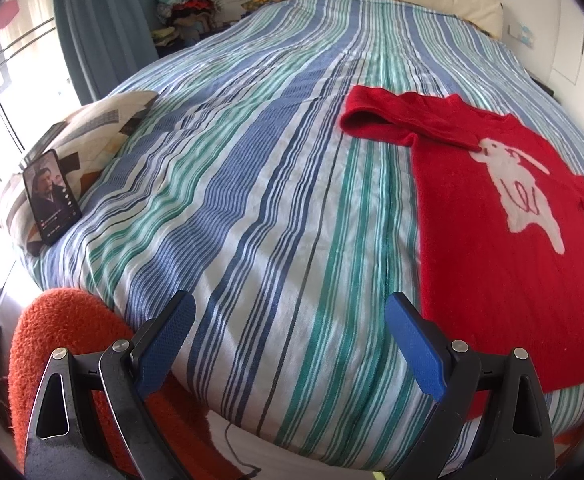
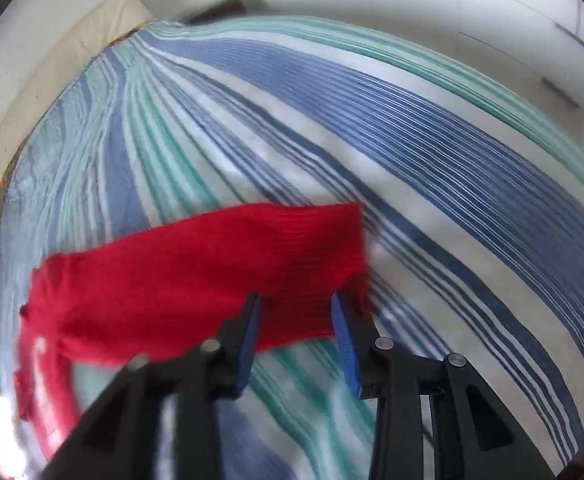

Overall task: Fold small clothes
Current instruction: 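Lay the sleeve out straight across the bed and open the right tool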

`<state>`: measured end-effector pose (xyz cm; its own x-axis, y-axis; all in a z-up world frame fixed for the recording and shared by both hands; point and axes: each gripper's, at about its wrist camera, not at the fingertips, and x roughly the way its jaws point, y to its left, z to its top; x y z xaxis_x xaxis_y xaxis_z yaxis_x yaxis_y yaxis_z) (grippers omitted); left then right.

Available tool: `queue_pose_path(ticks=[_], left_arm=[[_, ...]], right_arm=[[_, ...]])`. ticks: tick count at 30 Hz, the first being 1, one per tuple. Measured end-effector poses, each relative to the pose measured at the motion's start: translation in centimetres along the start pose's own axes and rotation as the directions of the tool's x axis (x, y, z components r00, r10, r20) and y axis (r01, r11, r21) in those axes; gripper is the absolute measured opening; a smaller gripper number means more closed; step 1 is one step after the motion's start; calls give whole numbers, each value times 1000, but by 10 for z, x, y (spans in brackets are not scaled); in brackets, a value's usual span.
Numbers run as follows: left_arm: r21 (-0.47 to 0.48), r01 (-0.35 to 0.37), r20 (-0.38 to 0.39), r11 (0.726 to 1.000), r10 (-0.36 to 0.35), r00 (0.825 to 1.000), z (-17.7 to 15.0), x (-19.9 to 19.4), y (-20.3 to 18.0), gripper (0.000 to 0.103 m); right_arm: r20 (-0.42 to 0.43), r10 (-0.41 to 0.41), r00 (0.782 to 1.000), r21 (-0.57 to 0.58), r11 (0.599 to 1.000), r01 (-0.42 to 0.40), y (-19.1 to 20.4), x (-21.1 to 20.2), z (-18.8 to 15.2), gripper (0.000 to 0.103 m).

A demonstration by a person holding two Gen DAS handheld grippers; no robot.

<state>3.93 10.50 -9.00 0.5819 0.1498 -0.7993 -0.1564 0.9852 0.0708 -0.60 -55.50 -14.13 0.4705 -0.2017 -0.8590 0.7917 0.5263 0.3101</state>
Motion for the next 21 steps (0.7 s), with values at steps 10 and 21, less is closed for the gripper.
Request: queue_pose_path(ticks=[10, 21], left_arm=[[-17, 35, -4, 999, -35, 999, 2, 3, -1, 97], [9, 40, -16, 999, -40, 999, 1, 8, -7, 97]], right_arm=[[252, 14, 968, -88, 996, 8, 3, -106, -25, 62], [259, 194, 946, -489, 871, -45, 85, -163, -150, 76]])
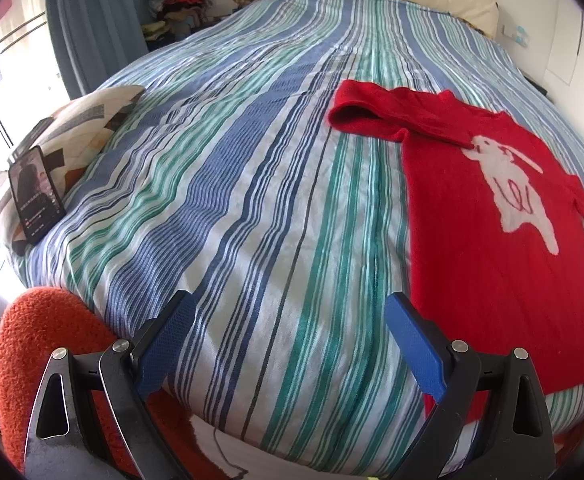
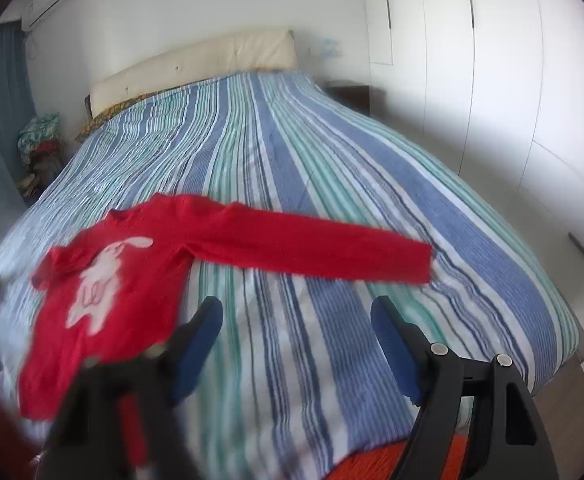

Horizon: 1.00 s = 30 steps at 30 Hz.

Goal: Fold small clothes

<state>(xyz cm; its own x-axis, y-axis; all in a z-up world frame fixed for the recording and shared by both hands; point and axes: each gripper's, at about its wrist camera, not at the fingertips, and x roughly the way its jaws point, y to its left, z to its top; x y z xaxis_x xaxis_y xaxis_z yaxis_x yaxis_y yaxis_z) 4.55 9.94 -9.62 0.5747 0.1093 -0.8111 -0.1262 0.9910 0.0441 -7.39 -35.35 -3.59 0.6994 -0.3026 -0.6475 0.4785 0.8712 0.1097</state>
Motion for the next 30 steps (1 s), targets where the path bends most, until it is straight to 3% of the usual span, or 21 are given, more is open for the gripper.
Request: queue_pose_path(ticks=[9, 20, 22, 30], left_arm=[[-15, 5, -8, 1000, -5, 1000, 0, 3, 3, 97], [-17, 8, -8, 1000, -8, 1000, 1, 3, 3, 97], [-11, 9, -8, 1000, -9, 1000, 0, 2, 1, 97], [1, 10, -3, 1000, -10, 1000, 1, 0, -3, 97]], right_arm=[[7, -10, 1000, -152, 988, 11, 38, -28, -16, 76], [32, -6, 999, -309, 951, 16, 57, -52, -40, 78], [39, 1, 999, -330, 944, 12, 60, -54, -45, 84], [12, 36, 999, -353, 935, -29, 64, -45, -50, 85]])
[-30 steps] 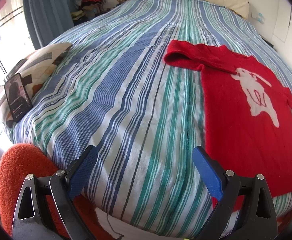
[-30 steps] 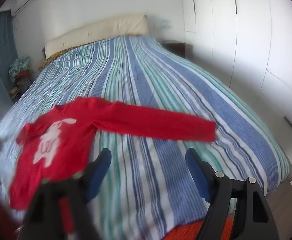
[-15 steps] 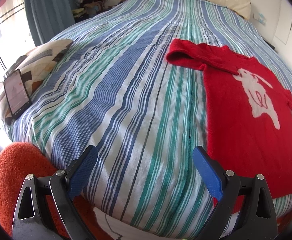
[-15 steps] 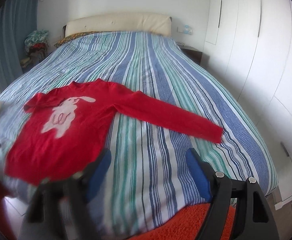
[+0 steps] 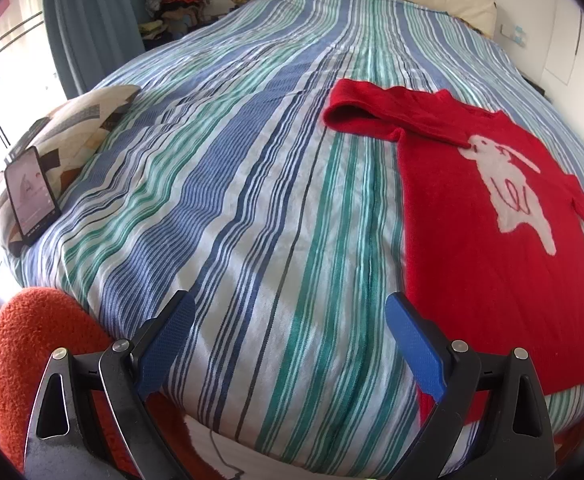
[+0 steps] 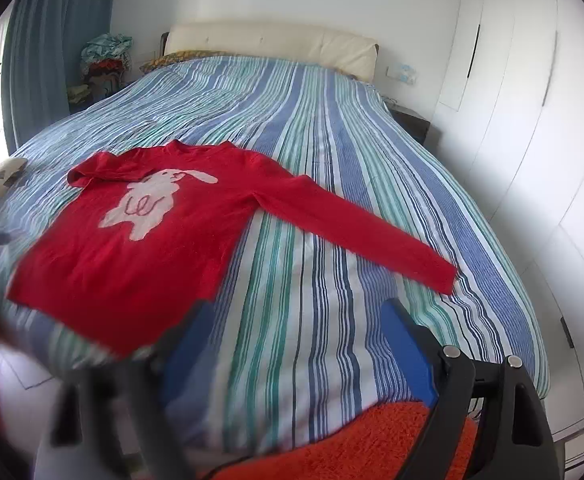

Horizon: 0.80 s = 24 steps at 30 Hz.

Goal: Fold small clothes

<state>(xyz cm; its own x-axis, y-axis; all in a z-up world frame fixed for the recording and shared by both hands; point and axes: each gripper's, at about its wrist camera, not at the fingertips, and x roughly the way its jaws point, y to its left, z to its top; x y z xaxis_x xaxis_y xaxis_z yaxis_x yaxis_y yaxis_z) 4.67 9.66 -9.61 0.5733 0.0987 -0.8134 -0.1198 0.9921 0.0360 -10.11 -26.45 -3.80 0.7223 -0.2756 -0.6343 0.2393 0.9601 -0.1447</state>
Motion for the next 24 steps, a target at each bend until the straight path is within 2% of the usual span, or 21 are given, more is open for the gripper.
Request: queue_pose_path(ticks=[11, 15, 17, 19, 21, 23, 24], left_arm=[[36, 6, -35, 999, -5, 999, -3, 8, -6, 97], [50, 17, -33, 999, -15, 999, 10, 0, -5, 97], [82, 43, 2, 996, -44, 999, 32, -9, -8, 97], [136, 55, 65, 989, -64, 996, 67, -22, -17, 97], [183, 91, 137, 979, -117, 984, 108, -34, -33, 98], [262, 168, 145, 950, -211, 967, 145, -35, -57, 102], [336, 204, 121, 920, -256, 959, 159, -29, -77, 102]], right_arm=[[-4, -15, 1000, 0, 1000, 15, 1, 5, 0, 89], [-9, -10, 1000, -6, 1000, 10, 3, 8, 1, 89], [-4, -9, 1000, -4, 1000, 9, 2, 7, 0, 89], [3, -6, 1000, 2, 1000, 6, 1, 6, 0, 89], [6, -1, 1000, 15, 1000, 1, -2, 6, 0, 89], [5, 0, 1000, 35, 999, 0, -5, 7, 0, 89], [6, 0, 1000, 46, 999, -1, -7, 7, 0, 89]])
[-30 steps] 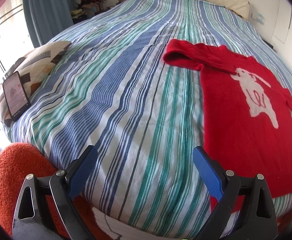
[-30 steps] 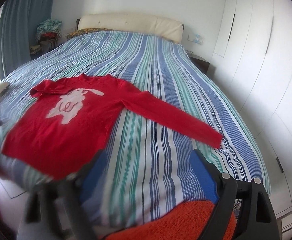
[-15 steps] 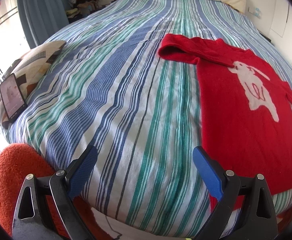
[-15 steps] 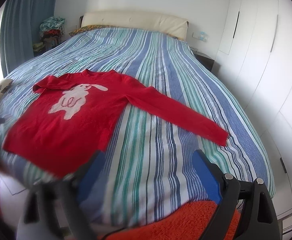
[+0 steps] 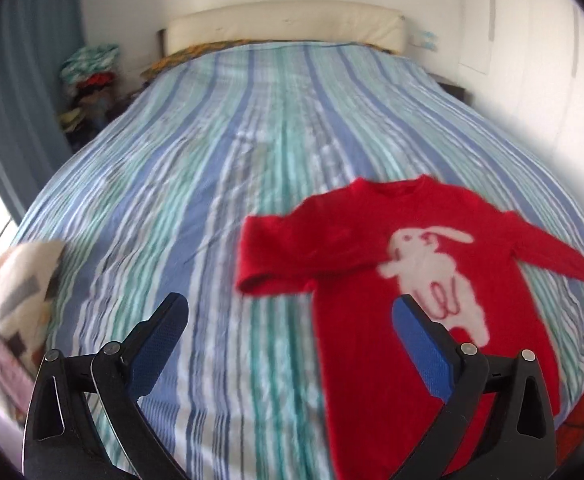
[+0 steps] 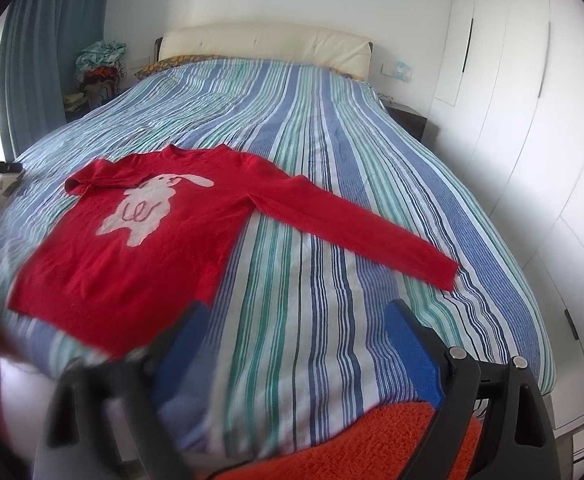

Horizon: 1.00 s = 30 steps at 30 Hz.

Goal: Fold small clothes

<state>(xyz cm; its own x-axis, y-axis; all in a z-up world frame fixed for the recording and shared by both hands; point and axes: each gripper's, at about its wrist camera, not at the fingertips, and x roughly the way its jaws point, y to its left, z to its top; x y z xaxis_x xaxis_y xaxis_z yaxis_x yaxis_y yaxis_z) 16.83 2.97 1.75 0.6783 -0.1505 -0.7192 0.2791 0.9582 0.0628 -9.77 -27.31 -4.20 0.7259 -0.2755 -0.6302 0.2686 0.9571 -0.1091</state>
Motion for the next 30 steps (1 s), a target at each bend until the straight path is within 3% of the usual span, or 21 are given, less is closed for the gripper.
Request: queue_pose_path(ticks=[2, 4, 6, 10, 11, 13, 14, 16, 17, 19, 21, 23, 26, 28, 30], left_arm=[[181, 43, -52, 983, -34, 998, 22, 35, -34, 102], [343, 16, -86, 939, 15, 996, 25, 77, -69, 101], [436, 2, -128, 900, 60, 990, 19, 119, -94, 100], [526, -23, -170, 850, 132, 976, 7, 181, -122, 90], [529, -32, -181, 848, 149, 972, 6, 192, -124, 87], [516, -48, -196, 855, 173, 965, 5, 210, -122, 70], [491, -41, -210, 870, 165, 964, 7, 216, -118, 62], [379, 5, -262, 926, 102, 960, 14, 222, -101, 6], [308, 10, -267, 951, 76, 961, 19, 219, -89, 4], [152, 8, -193, 988, 22, 981, 33, 193, -56, 3], [-31, 27, -123, 999, -31, 992, 47, 156, -10, 3], [-202, 9, -59, 979, -21, 998, 51, 112, 46, 3], [-442, -65, -30, 895, 57, 998, 32, 57, 136, 3], [-520, -137, -58, 843, 125, 990, 12, 36, 178, 3], [-551, -187, -93, 813, 163, 982, -8, 26, 201, 3]], right_arm=[[5, 0, 1000, 22, 1000, 0, -4, -1, -1, 89], [9, -5, 1000, 41, 999, 5, -7, -2, -1, 89], [16, -10, 1000, 56, 998, 9, -10, -4, -1, 89], [11, -7, 1000, 77, 997, 6, -15, -3, -1, 89], [6, -6, 1000, 82, 997, 6, -17, -2, 0, 89], [-7, -5, 1000, 92, 996, 5, -19, 1, -1, 89], [-12, -5, 1000, 98, 995, 6, -20, 2, -1, 89], [-17, -4, 1000, 110, 994, 6, -22, 4, -1, 89], [-20, -4, 1000, 116, 993, 6, -22, 5, 0, 89], [-26, -5, 1000, 121, 993, 8, -23, 6, 0, 89], [-31, -6, 1000, 119, 993, 10, -22, 7, 0, 89], [-30, -10, 1000, 114, 993, 13, -21, 6, 0, 89], [-28, -7, 1000, 115, 993, 11, -22, 6, 0, 89], [-30, -3, 1000, 124, 992, 7, -23, 7, 0, 89], [-36, -1, 999, 129, 992, 6, -23, 9, 0, 89]])
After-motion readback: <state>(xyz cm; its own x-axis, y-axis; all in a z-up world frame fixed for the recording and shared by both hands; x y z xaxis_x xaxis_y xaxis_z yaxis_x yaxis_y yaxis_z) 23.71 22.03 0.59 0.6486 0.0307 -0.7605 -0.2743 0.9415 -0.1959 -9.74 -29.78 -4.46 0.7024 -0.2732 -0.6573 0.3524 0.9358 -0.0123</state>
